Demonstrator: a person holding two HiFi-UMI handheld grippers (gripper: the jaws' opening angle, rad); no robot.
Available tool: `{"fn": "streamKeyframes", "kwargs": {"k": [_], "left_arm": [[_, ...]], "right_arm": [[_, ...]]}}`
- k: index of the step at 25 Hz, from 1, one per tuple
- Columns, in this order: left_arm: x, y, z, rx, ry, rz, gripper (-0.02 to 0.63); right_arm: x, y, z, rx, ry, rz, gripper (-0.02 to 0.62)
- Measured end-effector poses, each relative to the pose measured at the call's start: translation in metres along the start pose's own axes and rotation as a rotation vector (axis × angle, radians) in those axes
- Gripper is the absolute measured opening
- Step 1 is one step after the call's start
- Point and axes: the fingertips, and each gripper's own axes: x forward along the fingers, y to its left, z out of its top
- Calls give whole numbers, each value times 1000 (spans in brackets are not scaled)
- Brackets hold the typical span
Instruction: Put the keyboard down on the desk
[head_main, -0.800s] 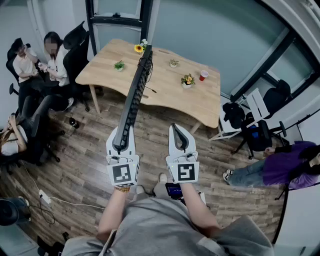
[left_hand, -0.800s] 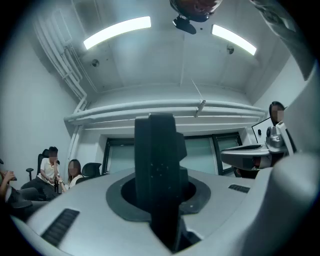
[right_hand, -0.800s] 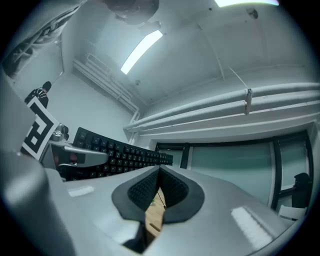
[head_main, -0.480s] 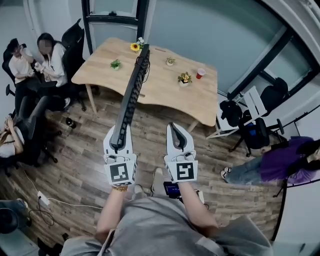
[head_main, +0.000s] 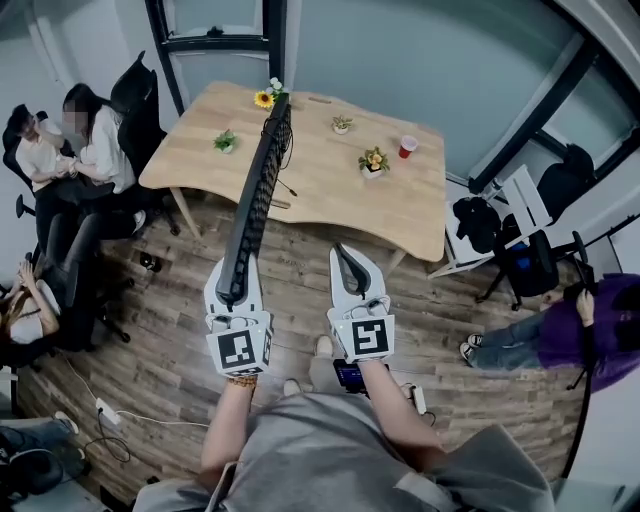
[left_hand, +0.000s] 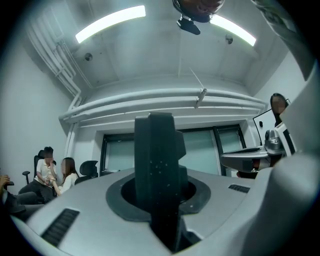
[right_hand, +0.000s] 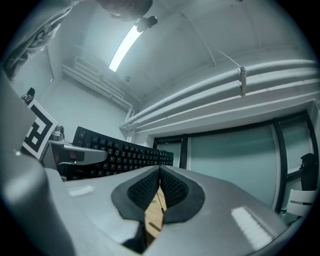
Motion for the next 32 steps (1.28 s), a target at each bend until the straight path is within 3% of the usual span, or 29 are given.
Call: {"fn": "streamKeyframes", "kwargs": {"k": [10,17,27,32], "left_arm": [[86,-11,-19,28,29,49,95],[131,8,-36,30,41,59,95],[233,79,-62,12,31,-74,95],[284,119,-73,-2,29,-159,95]], "right_arm": [[74,-68,-35,64,9,52,12],[124,-85,-74,36,87,87,12],[231,-82,-95,-21,109,-20,12],[273,-76,-100,-36,138,-123,12]]}}
